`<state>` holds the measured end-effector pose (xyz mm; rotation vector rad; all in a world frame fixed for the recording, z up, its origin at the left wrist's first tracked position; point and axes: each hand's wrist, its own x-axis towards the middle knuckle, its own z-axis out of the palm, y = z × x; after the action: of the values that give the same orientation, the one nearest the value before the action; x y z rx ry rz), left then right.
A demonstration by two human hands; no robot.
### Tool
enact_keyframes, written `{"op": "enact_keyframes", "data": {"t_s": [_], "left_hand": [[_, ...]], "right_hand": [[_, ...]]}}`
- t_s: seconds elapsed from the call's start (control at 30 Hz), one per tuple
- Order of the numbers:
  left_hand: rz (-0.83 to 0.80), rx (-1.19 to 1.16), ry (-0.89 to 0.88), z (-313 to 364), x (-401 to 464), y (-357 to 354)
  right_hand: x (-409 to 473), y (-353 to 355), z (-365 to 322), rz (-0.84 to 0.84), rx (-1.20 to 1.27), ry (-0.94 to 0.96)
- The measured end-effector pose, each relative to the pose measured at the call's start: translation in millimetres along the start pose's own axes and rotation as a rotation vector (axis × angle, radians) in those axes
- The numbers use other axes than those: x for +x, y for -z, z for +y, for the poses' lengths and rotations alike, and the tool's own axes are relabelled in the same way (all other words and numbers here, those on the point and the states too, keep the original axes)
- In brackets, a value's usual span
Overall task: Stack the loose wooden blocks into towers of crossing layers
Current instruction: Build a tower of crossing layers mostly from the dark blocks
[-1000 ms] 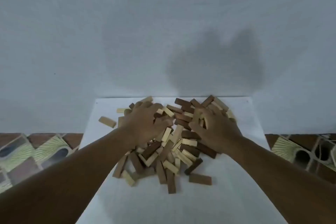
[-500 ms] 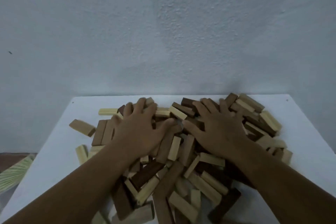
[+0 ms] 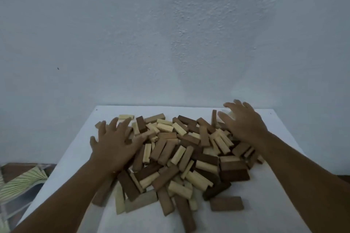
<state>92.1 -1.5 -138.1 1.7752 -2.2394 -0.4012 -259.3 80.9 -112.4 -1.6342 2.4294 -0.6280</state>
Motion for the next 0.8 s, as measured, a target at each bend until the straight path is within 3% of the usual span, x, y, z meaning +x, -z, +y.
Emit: {"op": "enact_keyframes", "data": {"t_s": [0.1, 0.27, 0.37, 0.43, 0.47, 0.53, 0.6, 0.7, 0.8], "left_hand": [[-0.037, 0.032, -0.054, -1, -11, -15], [0.056, -0.088, -0.087, 3, -15, -20], [0.099, -0.467, 0.038, 5, -21, -13], [0.149, -0.768, 0.138, 3, -32, 0], [0.191, -0.785, 0.109, 1, -40, 7], [0.227, -0.684, -0.016, -8, -60, 17], [0.154, -0.518, -0.146, -20, -79, 15], [0.026, -0.277, -0.223, -38, -97, -8], [0.066, -0.268, -0.218, -42, -102, -16]], "right_hand": [[10, -18, 33, -0.175, -0.171, -0.073], [-4, -34, 15, -0.102, 0.012, 0.065], [-15, -48, -1, -0.132, 0.110, 0.081], [-23, -47, -11, -0.134, 0.309, 0.057], [-28, -41, -16, -0.123, 0.430, 0.029], [-44, -26, -17, -0.082, 0.560, 0.015], [-69, -16, -8, -0.071, 0.519, -0.002], [-110, -24, 11, -0.078, 0.180, -0.013], [-131, -39, 10, -0.059, 0.029, 0.018]]}}
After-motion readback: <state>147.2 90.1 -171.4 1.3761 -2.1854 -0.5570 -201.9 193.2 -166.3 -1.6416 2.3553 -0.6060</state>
